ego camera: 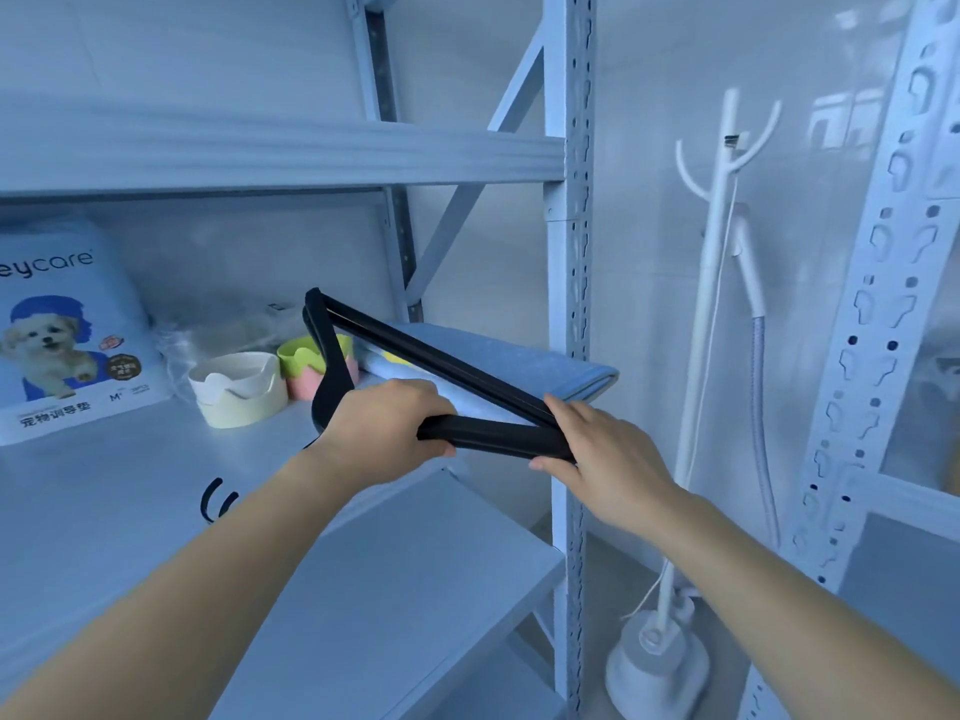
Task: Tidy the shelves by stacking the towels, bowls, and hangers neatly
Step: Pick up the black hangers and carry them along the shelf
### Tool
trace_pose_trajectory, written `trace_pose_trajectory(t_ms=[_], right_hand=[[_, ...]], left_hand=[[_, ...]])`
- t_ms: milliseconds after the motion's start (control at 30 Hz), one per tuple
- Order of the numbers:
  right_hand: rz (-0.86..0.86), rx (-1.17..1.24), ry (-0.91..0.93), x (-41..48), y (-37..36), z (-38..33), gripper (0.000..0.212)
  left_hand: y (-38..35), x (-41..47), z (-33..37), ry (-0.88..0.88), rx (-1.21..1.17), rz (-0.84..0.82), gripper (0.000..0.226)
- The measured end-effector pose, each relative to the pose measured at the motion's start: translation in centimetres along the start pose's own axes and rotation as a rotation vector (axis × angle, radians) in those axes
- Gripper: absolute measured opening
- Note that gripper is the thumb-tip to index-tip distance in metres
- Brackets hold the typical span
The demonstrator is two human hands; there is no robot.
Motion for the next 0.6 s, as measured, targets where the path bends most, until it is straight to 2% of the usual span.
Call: trace_pose_trajectory(t_ms=[300,600], right_hand=[[0.047,-0.049,-0.048,6.2,-2.6,6.0,0.068],[-0.073,-0.044,-0.059,14.1,-7.4,11.3,0.06]], left_hand=[[-1.3,10.1,-1.1,-0.103,0.051,0.024,0.016],[-5.6,20.1,-5.0,-0.099,-0.014,-0.047,0.015]])
Point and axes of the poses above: each hand's wrist, its own x-axis towards the middle knuckle, its own y-axis out of the back of the hand, z = x × y, the point moved 6 cm from there along x, towards the middle knuckle, and after that the axes turned 9 degrees about -x, right-handed, at the moved point
